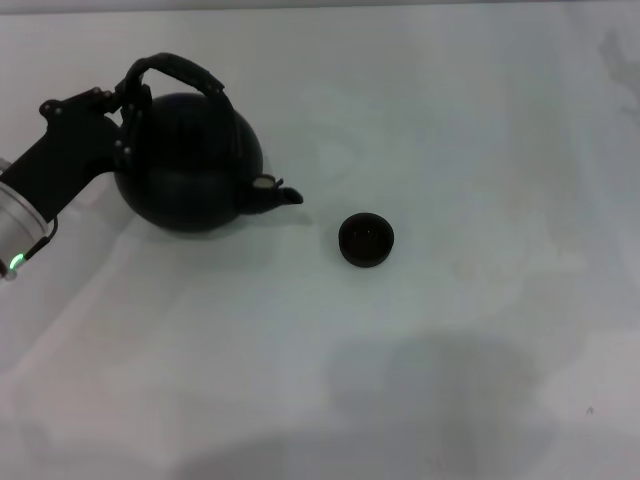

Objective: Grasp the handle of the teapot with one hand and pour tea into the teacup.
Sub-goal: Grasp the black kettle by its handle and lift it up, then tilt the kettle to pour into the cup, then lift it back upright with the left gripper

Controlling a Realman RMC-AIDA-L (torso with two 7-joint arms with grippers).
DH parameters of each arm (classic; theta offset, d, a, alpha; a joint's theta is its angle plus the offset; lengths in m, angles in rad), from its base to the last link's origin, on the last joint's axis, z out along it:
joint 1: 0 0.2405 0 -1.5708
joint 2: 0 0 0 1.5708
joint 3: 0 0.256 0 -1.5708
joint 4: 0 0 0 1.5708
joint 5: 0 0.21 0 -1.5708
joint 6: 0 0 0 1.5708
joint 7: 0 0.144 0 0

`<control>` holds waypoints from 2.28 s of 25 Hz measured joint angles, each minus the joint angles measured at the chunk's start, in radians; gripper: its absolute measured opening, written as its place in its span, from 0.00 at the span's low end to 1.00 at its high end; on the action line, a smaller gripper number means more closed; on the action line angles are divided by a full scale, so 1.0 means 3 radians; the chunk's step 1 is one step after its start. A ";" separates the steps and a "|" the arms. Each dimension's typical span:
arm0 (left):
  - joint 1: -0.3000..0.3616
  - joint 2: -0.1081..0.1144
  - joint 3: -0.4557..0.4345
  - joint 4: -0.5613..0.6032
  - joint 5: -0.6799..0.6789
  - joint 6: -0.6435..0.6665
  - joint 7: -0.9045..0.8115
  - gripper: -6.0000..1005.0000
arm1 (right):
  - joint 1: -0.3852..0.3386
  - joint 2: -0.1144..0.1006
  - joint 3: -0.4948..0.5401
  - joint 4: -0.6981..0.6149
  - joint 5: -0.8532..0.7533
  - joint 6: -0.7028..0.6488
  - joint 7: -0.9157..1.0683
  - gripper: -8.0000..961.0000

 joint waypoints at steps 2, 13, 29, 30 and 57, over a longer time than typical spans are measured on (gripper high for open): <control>-0.0009 0.0003 0.0006 0.0022 -0.0002 -0.0003 0.0000 0.13 | 0.0000 0.0001 0.0005 0.0000 0.0000 -0.0001 0.0000 0.90; -0.0226 0.0010 0.0025 0.0168 0.0019 0.0019 0.0177 0.13 | 0.0025 0.0005 0.0003 0.0000 0.0000 -0.0010 0.0000 0.90; -0.0385 0.0004 0.0201 0.0245 0.0054 0.0000 0.0462 0.12 | 0.0005 0.0008 0.0003 0.0020 0.0000 -0.0031 0.0000 0.90; -0.0385 0.0004 0.0200 0.0246 0.0046 -0.0001 0.0462 0.12 | 0.0004 0.0009 0.0004 0.0020 0.0001 -0.0031 0.0000 0.90; -0.0522 0.0030 0.0459 0.0250 0.0056 0.0113 0.0433 0.12 | -0.0214 0.0010 -0.0033 0.0036 -0.0025 -0.0002 0.0078 0.90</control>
